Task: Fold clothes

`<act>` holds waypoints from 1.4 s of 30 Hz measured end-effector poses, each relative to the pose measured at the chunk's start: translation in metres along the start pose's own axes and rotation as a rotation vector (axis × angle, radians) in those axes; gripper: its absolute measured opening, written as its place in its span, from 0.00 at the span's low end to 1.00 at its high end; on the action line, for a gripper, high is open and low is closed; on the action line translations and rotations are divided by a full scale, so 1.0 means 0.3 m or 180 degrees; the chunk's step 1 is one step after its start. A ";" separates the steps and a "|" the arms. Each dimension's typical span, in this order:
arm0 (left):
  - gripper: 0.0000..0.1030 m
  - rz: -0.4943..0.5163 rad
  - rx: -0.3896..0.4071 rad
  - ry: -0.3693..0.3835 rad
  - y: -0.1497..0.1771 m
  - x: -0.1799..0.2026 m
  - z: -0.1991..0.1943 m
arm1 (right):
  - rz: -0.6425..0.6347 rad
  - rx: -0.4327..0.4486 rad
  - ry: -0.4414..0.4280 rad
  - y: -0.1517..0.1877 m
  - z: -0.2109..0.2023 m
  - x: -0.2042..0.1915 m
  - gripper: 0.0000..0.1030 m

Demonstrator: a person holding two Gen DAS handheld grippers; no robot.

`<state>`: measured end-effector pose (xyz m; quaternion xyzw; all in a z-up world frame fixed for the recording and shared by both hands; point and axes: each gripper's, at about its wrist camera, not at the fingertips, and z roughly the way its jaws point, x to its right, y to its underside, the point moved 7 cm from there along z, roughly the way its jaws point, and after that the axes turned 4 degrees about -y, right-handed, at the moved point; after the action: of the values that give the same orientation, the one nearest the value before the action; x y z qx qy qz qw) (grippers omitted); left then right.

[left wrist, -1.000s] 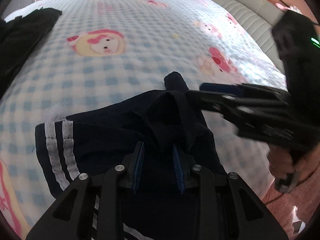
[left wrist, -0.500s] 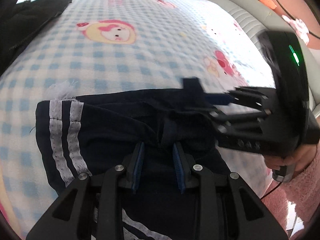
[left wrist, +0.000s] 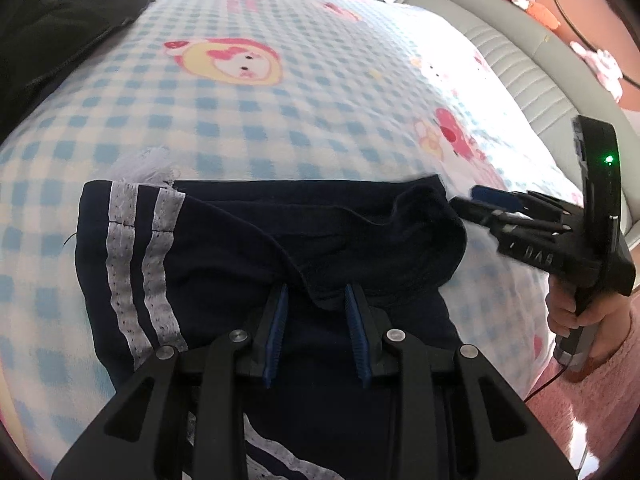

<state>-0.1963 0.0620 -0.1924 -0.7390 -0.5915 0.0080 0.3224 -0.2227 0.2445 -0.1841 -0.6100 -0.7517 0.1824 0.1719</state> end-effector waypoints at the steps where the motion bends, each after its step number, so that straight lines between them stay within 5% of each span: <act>1: 0.36 -0.0020 0.0084 0.0033 -0.006 0.001 -0.022 | 0.0049 0.0068 -0.0056 -0.004 -0.022 0.002 0.46; 5: 0.39 -0.0065 0.0418 0.0171 -0.041 -0.003 -0.138 | 0.0085 0.0286 -0.0331 -0.014 -0.104 -0.035 0.46; 7: 0.42 -0.0056 0.0386 0.0108 -0.053 -0.026 -0.180 | -0.0087 0.0315 -0.0487 -0.006 -0.134 -0.102 0.46; 11: 0.42 0.0204 0.0219 -0.0365 -0.032 -0.096 -0.214 | -0.0670 0.0114 -0.0328 0.067 -0.123 -0.228 0.46; 17: 0.42 0.0126 0.0092 -0.0594 0.005 -0.176 -0.152 | -0.0850 0.0005 -0.0162 0.091 -0.052 -0.249 0.46; 21: 0.42 0.0101 0.0111 -0.0770 0.005 -0.195 -0.136 | -0.0307 0.0167 -0.0332 0.035 -0.046 -0.181 0.46; 25: 0.42 -0.0151 0.0394 -0.0707 -0.029 -0.223 -0.185 | 0.0274 0.0106 -0.0072 0.029 0.001 -0.053 0.46; 28: 0.42 -0.0269 0.0538 -0.0770 -0.044 -0.263 -0.224 | 0.0585 0.0170 -0.0170 0.044 -0.028 -0.002 0.46; 39: 0.42 -0.0380 0.0535 -0.0463 -0.056 -0.248 -0.144 | 0.0368 0.0301 -0.0343 -0.016 -0.032 -0.084 0.46; 42: 0.16 -0.0366 0.0456 -0.0712 -0.070 -0.260 -0.103 | 0.0413 0.0217 -0.0301 -0.033 0.042 -0.089 0.46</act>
<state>-0.2258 -0.0190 -0.1866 -0.6735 -0.6630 0.1140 0.3063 -0.2320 0.2157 -0.1913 -0.6419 -0.7113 0.2473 0.1447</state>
